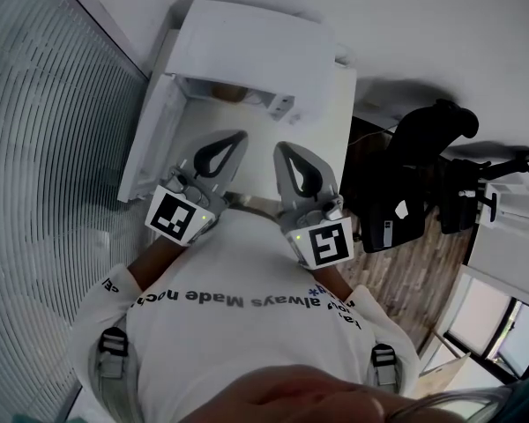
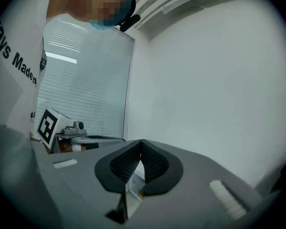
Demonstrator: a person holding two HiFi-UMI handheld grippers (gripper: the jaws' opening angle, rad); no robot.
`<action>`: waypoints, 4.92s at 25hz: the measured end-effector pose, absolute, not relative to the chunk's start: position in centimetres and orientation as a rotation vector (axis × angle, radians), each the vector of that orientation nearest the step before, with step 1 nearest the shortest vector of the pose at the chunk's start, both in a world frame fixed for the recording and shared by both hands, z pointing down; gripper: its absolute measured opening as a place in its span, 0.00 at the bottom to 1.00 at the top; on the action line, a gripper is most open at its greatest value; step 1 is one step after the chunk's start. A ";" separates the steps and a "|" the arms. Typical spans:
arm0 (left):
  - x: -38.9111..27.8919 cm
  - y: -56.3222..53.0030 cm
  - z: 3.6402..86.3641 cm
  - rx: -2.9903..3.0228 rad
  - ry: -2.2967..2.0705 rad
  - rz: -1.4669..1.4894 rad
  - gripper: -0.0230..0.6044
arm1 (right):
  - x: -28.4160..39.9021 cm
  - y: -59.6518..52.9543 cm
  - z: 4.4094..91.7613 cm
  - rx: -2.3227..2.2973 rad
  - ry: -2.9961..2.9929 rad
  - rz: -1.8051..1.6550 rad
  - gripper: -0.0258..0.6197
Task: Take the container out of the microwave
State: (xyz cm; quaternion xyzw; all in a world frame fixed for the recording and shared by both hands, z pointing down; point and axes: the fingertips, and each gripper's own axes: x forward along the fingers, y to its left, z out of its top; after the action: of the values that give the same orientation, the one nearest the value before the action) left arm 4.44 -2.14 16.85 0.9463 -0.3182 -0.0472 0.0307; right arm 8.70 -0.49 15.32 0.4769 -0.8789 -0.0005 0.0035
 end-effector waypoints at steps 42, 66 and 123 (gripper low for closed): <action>0.4 -12.7 23.4 2.791 -0.934 -0.009 0.04 | 4.8 -11.2 21.5 1.501 -2.605 0.159 0.04; -0.9 -15.7 36.6 2.728 -1.008 0.135 0.04 | 5.5 -14.8 36.2 1.532 -2.419 0.325 0.11; -4.7 -24.0 52.3 2.609 -1.161 0.319 0.04 | 5.4 -25.9 57.6 1.657 -2.008 0.721 0.27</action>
State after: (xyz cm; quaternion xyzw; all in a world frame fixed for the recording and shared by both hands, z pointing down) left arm -4.67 -24.03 52.35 0.8998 -0.4005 0.1100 0.1336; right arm 5.37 -25.88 57.61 0.5987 -0.7252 0.2606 0.2183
